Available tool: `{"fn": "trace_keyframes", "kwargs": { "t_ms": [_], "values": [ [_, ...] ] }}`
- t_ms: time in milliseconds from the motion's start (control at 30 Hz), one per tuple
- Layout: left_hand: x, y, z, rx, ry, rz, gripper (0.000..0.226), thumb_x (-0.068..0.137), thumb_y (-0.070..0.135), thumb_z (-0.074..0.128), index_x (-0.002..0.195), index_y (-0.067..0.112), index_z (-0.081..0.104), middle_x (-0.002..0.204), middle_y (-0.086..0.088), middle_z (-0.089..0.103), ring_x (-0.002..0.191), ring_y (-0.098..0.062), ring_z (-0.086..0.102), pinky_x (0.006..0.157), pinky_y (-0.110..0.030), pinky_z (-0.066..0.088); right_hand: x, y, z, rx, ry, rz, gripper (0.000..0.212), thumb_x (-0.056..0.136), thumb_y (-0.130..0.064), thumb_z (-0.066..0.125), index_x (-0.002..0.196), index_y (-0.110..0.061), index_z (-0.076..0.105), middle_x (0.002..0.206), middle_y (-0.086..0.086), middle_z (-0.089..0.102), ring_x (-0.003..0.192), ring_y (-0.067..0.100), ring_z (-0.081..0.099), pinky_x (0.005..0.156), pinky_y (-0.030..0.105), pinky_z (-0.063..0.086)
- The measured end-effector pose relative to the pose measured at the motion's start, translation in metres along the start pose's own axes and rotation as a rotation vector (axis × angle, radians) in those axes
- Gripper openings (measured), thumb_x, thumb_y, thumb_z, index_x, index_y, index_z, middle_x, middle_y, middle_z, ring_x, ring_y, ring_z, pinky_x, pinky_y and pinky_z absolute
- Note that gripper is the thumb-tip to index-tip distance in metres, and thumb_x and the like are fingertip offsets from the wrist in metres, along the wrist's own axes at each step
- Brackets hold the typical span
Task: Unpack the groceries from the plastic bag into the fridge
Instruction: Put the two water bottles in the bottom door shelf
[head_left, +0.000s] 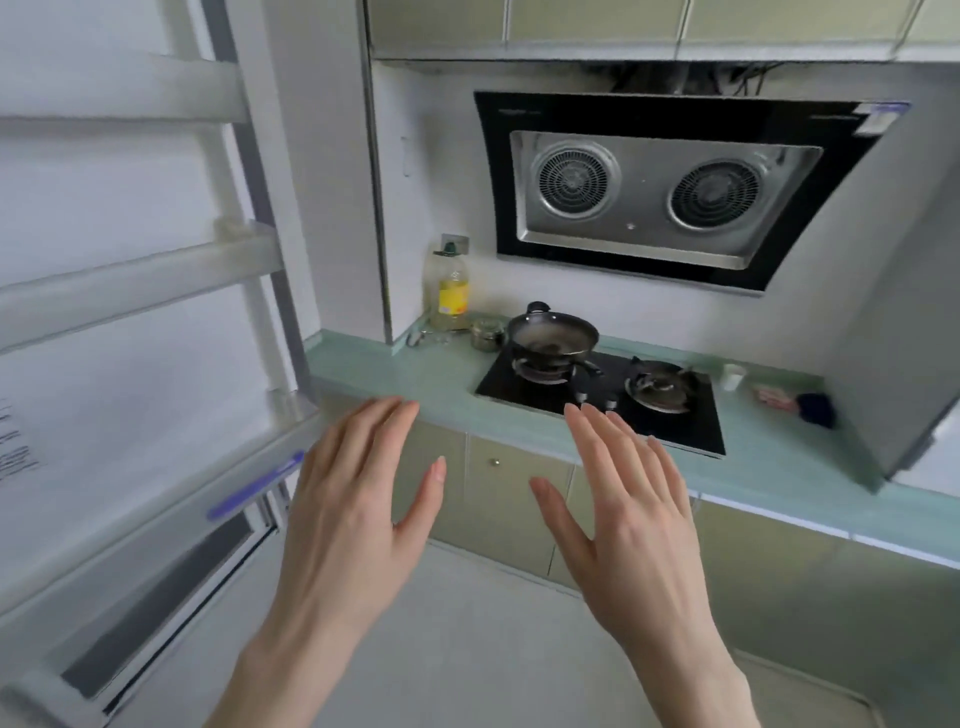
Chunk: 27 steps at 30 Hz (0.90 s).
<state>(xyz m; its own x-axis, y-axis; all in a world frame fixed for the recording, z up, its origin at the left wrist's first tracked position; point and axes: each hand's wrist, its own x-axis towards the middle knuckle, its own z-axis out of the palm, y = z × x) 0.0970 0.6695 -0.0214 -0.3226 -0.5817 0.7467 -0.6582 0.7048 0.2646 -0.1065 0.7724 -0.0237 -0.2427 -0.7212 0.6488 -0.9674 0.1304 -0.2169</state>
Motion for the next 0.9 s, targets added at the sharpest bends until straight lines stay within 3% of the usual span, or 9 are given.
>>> {"fn": "trace_keyframes", "kwargs": {
  "t_ms": [233, 500, 900],
  "values": [
    [0.003, 0.150, 0.097, -0.222, -0.087, 0.197, 0.047, 0.100, 0.033, 0.056, 0.138, 0.005, 0.061, 0.140, -0.007, 0.060, 0.136, -0.029, 0.055, 0.110, -0.044, 0.044, -0.059, 0.134, -0.070, -0.248, 0.052, 0.301, 0.065, 0.104, -0.058, 0.041, 0.155, -0.017, 0.043, 0.155, 0.004, 0.051, 0.150, 0.026, 0.040, 0.125, 0.047, 0.027],
    [-0.019, 0.317, 0.191, -0.399, -0.145, 0.362, 0.046, 0.098, 0.030, 0.059, 0.136, 0.004, 0.062, 0.138, -0.008, 0.062, 0.135, -0.029, 0.055, 0.115, -0.044, 0.042, -0.139, 0.273, -0.148, -0.410, 0.090, 0.498, 0.064, 0.103, -0.056, 0.045, 0.153, -0.016, 0.046, 0.155, 0.005, 0.051, 0.149, 0.026, 0.042, 0.125, 0.048, 0.027],
    [-0.040, 0.488, 0.289, -0.605, -0.325, 0.578, 0.046, 0.101, 0.034, 0.055, 0.138, 0.007, 0.062, 0.139, -0.005, 0.062, 0.137, -0.025, 0.054, 0.117, -0.039, 0.039, -0.218, 0.404, -0.217, -0.571, 0.169, 0.803, 0.059, 0.103, -0.055, 0.047, 0.150, -0.021, 0.050, 0.151, 0.001, 0.055, 0.146, 0.024, 0.045, 0.125, 0.047, 0.027]
  ]
}}
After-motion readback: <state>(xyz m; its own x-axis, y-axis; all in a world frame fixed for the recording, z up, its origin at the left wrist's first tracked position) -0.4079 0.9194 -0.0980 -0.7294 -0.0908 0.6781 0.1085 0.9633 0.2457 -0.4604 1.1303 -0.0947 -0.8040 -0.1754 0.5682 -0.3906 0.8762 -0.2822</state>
